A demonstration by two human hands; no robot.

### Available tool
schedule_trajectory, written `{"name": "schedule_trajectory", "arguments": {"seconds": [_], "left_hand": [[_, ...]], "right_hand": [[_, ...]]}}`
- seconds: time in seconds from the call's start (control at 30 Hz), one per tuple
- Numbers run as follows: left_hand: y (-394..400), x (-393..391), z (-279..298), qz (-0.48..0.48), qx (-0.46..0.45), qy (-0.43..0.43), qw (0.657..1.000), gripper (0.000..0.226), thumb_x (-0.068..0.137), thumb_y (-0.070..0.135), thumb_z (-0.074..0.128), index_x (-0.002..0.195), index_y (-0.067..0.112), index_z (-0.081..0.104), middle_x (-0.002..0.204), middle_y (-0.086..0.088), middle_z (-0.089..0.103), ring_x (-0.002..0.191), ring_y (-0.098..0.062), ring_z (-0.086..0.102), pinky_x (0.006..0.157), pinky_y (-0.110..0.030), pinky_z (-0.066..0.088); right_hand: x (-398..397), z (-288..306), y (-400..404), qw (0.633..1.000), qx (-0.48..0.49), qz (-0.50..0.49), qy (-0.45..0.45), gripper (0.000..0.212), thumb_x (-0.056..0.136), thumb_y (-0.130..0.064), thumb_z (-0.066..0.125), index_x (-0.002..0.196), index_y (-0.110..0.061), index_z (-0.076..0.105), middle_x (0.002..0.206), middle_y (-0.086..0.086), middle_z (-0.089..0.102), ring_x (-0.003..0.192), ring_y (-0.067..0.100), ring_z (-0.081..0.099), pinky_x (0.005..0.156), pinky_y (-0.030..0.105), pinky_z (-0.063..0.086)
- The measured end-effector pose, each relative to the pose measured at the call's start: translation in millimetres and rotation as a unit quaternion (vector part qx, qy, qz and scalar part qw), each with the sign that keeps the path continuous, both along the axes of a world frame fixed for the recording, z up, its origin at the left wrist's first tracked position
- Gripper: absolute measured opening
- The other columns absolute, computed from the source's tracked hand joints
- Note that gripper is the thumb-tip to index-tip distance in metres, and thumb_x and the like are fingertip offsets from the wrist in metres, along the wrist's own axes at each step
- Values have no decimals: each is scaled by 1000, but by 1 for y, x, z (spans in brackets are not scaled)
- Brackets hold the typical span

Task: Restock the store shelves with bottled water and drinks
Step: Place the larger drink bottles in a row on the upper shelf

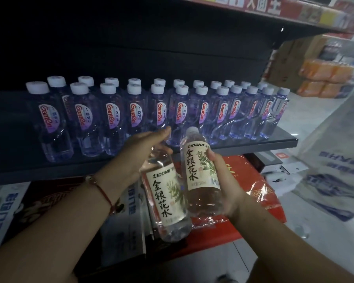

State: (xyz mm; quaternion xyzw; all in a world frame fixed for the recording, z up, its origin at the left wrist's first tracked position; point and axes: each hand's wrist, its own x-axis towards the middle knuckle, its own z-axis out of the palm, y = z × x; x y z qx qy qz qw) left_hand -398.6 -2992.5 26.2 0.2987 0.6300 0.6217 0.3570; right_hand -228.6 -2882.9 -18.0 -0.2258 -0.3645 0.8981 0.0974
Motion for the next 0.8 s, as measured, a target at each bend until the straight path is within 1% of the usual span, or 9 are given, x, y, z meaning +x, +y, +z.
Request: {"name": "schedule_trajectory", "arguments": {"seconds": [0.07, 0.2, 0.3, 0.4, 0.47, 0.53, 0.63, 0.73, 0.8], "left_hand": [[-2, -5, 3, 25, 5, -26, 999, 56, 65, 60, 67, 100, 16, 68, 81, -5, 77, 80, -27, 71, 77, -39, 55], [-5, -23, 5, 71, 15, -101, 992, 41, 79, 54, 70, 89, 15, 64, 71, -1, 75, 75, -23, 68, 75, -36, 52], [-7, -31, 3, 101, 7, -124, 987, 39, 83, 53, 70, 83, 15, 60, 73, -2, 76, 70, -21, 68, 71, -34, 51], [-9, -27, -1, 144, -12, -109, 984, 50, 82, 60, 68, 95, 13, 63, 88, -8, 76, 76, -23, 71, 69, -35, 53], [-7, -22, -4, 188, -4, -103, 977, 54, 84, 66, 60, 99, 14, 62, 85, -8, 75, 75, -23, 71, 70, -37, 54], [-7, -17, -1, 232, 36, -160, 959, 55, 89, 69, 51, 101, 17, 62, 78, -6, 73, 67, -22, 69, 71, -36, 55], [-8, -1, 7, 227, 111, -263, 931, 62, 91, 68, 47, 108, 13, 68, 82, -5, 73, 65, -22, 68, 70, -35, 54], [-10, 30, 7, 170, 96, -92, 976, 52, 92, 64, 50, 112, 17, 62, 80, -5, 67, 62, -23, 65, 62, -34, 52], [-13, 45, 7, 116, 69, 8, 991, 36, 88, 49, 67, 119, 43, 48, 92, 1, 71, 68, -18, 72, 57, -29, 55]], "right_hand": [[3, 1, -4, 999, -44, -11, 22, 49, 79, -51, 73, 95, -5, 72, 88, 12, 70, 74, 26, 70, 68, 37, 60], [11, 1, -15, 994, -97, 8, 41, 52, 85, -50, 70, 98, 0, 70, 89, 16, 69, 74, 29, 71, 66, 41, 61], [15, -4, -23, 991, -123, 45, 34, 56, 87, -53, 68, 103, 1, 66, 94, 19, 66, 80, 32, 69, 72, 43, 60], [15, -4, -31, 992, -114, 55, 21, 59, 88, -54, 63, 98, 3, 71, 90, 21, 68, 75, 34, 71, 65, 42, 61], [16, 0, -37, 992, -118, 43, 22, 60, 89, -52, 56, 93, 5, 73, 85, 23, 70, 69, 35, 72, 59, 42, 61], [17, 4, -40, 992, -118, 24, 22, 56, 87, -50, 59, 97, 5, 70, 86, 23, 69, 70, 36, 71, 60, 44, 61], [17, 7, -36, 994, -103, -7, 28, 53, 87, -49, 67, 103, 2, 66, 88, 20, 68, 71, 35, 71, 61, 44, 61], [21, 22, -33, 993, -107, -12, 52, 53, 88, -50, 65, 101, 2, 69, 88, 20, 71, 72, 34, 73, 64, 46, 61], [26, 30, -32, 989, -124, -5, 80, 61, 91, -51, 56, 99, 7, 72, 90, 24, 72, 76, 37, 74, 68, 48, 61]]}}
